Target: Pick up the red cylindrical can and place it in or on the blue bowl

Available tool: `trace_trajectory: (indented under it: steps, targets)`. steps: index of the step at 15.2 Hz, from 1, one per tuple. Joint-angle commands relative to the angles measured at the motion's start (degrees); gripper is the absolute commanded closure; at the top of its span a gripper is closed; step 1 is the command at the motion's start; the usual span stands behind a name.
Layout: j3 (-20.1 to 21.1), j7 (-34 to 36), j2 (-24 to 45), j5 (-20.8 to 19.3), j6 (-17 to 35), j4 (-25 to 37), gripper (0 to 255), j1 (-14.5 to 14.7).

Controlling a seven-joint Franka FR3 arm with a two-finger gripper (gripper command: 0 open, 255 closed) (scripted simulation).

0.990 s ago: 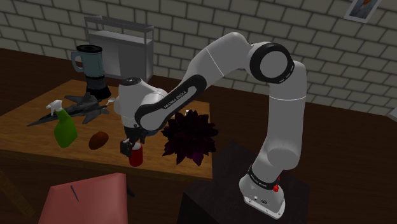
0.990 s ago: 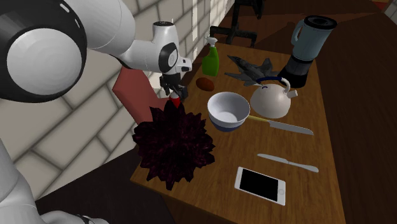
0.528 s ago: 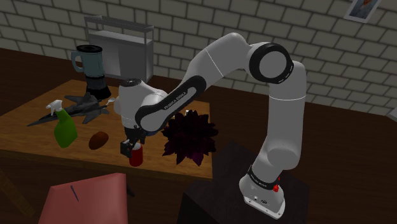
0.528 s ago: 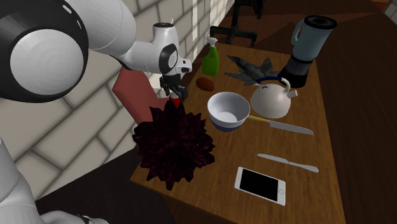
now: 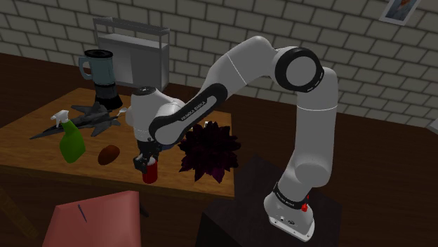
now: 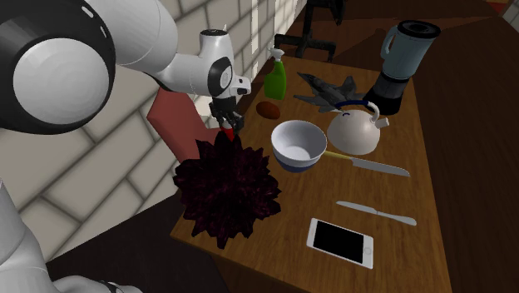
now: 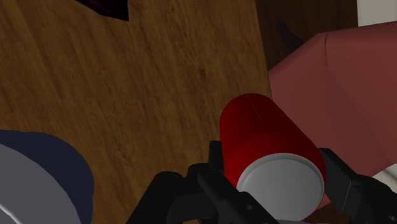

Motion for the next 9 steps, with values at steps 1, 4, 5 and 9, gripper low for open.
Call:
trace_trajectory:
  steps: [1, 4, 5, 9]
  targets:
    - [0.0, 0.0, 0.0, 0.0, 0.0, 0.0, 255, 0.0]
    - [0.3, -0.4, -1.0, 0.7, -1.2, 0.2, 255, -0.3]
    - [0.5, -0.6, -1.6, 1.0, -1.8, 0.3, 255, -0.4]
    - [1.1, -1.5, -3.6, 2.2, -4.3, 1.0, 255, -0.8]
